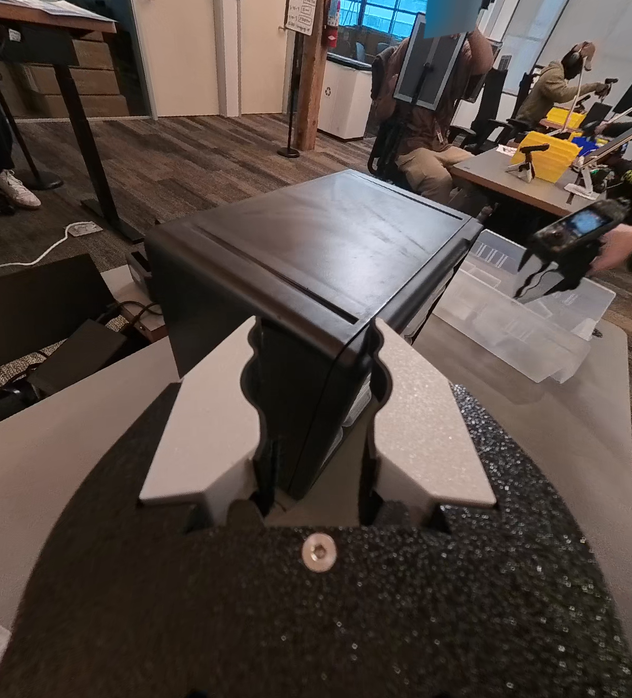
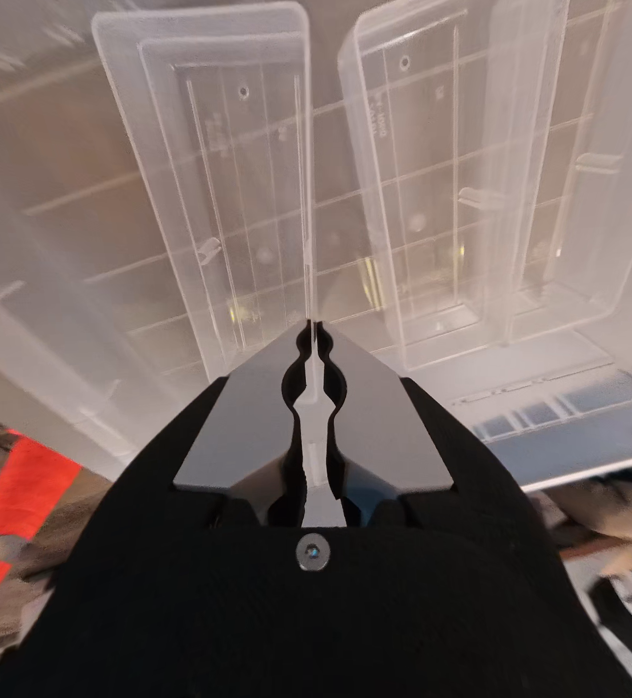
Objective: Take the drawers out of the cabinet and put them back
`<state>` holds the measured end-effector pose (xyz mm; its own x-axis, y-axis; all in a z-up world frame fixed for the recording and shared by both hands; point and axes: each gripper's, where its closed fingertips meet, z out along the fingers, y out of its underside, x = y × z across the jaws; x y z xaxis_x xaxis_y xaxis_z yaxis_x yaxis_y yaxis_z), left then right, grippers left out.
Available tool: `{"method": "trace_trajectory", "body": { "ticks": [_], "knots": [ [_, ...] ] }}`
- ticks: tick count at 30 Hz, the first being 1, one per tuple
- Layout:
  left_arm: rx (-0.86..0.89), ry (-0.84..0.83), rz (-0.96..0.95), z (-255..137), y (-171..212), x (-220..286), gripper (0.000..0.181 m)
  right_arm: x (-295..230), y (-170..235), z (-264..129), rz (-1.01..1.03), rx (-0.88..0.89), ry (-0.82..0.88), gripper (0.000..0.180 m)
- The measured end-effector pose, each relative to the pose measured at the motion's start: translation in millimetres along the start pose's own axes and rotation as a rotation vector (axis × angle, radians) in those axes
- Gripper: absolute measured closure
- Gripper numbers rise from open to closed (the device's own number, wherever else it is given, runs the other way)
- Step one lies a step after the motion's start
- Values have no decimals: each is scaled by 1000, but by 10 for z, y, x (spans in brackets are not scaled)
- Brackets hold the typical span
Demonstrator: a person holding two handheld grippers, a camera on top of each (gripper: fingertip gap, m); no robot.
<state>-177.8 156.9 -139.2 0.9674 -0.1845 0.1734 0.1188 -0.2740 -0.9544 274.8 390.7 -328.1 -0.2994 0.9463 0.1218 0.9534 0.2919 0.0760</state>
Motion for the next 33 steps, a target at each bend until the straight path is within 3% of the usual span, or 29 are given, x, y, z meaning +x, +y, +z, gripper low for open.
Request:
{"method": "trace_trajectory", "body": {
  "ticks": [5,7,9,11,14,18,22,25,30,33],
  "knots": [
    [-1,-4,-1,1,0,0,126,332,72,24,-11,-36,184,177],
    [-2,-9,0,2,0,0,126,348,50,-37,56,15,195,161],
    [-3,-11,1,3,-1,0,126,400,35,-217,115,58,270,150],
    [-2,-10,1,3,-1,-1,126,466,-56,-530,157,145,394,149],
    [0,-8,2,4,-1,0,126,496,-419,-1123,244,368,598,148],
    [2,-3,3,2,-1,0,126,101,-1391,-1667,189,638,735,143],
    [4,2,4,1,-2,0,126,-213,-2087,-1556,5,550,816,147],
    [4,2,6,0,-2,1,126,-335,-2576,-1376,-78,643,791,144],
    [5,6,5,-2,-2,2,126,-183,-2821,-1274,-213,618,1073,144],
    [6,7,5,-2,-2,2,126,-175,-2878,-1174,-293,584,1141,145]
  ]
}}
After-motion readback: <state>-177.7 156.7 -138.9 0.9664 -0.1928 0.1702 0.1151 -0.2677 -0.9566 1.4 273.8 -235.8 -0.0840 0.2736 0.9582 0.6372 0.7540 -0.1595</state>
